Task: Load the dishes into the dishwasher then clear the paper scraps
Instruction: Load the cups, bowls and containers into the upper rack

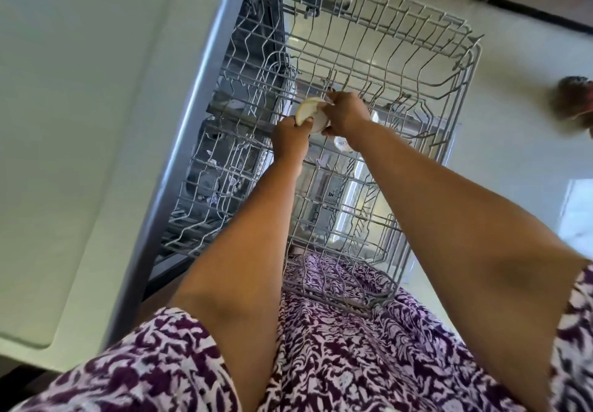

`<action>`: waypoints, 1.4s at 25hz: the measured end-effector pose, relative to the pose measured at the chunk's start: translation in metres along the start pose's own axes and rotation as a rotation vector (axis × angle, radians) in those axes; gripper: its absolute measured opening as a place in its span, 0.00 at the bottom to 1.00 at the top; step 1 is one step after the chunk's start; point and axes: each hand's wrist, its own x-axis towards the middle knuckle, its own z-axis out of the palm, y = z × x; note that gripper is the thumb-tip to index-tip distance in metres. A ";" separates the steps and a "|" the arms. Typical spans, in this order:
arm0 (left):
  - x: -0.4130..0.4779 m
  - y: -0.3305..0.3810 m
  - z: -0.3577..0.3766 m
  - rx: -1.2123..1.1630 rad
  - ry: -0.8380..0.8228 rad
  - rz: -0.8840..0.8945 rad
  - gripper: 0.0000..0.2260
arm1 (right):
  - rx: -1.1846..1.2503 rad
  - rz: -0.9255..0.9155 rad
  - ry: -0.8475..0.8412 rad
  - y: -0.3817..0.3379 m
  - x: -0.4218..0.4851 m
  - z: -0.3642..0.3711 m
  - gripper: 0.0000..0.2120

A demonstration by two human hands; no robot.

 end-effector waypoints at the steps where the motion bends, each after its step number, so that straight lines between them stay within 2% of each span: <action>1: 0.000 0.000 0.000 0.012 0.005 -0.004 0.09 | -0.051 -0.020 0.015 0.001 0.000 0.000 0.18; 8: 0.011 -0.014 0.003 0.088 -0.009 -0.011 0.10 | -0.354 -0.115 0.051 0.002 -0.006 0.007 0.19; 11: 0.005 -0.009 0.007 0.104 0.019 -0.017 0.10 | -0.449 -0.149 0.063 0.006 -0.010 0.008 0.11; 13: 0.002 -0.008 0.008 0.123 0.048 -0.011 0.11 | -0.453 -0.167 0.090 0.009 -0.013 0.008 0.09; 17: 0.003 -0.012 0.009 0.113 0.042 -0.012 0.12 | -0.458 -0.204 0.093 0.013 -0.021 0.007 0.18; 22: 0.008 -0.003 0.010 -0.009 0.115 0.006 0.08 | -0.406 -0.235 0.111 0.014 -0.023 0.006 0.29; 25: 0.014 0.018 0.013 -0.031 0.089 -0.064 0.09 | -0.352 -0.295 0.180 0.009 -0.017 0.002 0.30; 29: 0.008 0.025 0.014 -0.220 0.008 -0.229 0.03 | -0.462 -0.364 0.054 -0.005 -0.008 -0.001 0.28; 32: 0.014 0.009 0.009 -0.217 0.010 -0.172 0.08 | -0.599 -0.310 0.020 -0.014 -0.001 -0.009 0.29; 35: 0.021 0.005 0.004 -0.032 0.139 -0.019 0.12 | -0.716 -0.235 0.045 -0.016 0.007 -0.006 0.20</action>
